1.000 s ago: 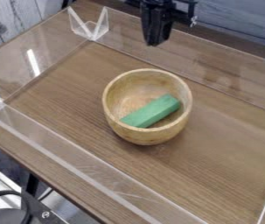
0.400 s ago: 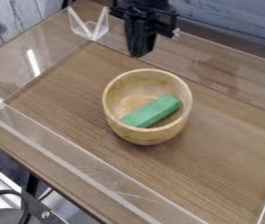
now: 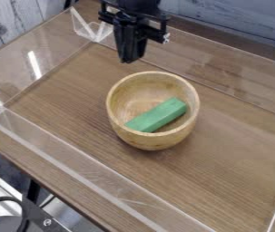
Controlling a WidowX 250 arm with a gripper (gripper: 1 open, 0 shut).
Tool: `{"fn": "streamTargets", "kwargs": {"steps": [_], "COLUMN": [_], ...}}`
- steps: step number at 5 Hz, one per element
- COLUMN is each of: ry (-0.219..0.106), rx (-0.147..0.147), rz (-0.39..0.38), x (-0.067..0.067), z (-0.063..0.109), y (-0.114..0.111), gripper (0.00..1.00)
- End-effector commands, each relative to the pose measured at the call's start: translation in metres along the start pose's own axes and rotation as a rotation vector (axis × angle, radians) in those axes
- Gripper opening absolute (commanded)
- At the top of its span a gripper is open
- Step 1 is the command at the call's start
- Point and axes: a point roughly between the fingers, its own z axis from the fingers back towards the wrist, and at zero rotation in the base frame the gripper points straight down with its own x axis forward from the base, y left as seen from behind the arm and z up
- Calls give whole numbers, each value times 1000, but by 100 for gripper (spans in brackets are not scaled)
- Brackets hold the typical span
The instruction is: Remove the green block from inside the brown bowl and put it on the table
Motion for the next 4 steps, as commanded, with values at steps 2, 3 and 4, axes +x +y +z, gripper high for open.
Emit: {"fn": "streamTargets", "kwargs": {"steps": [2,3,4], "ry": [-27,-28,-15], "rx": [12,-3,-10], "rz": [-30,-47,-47], "x": [5,7,8], "z": [-4,-10,-17], "y": [0,5,-1], "gripper": [0,0,0]}}
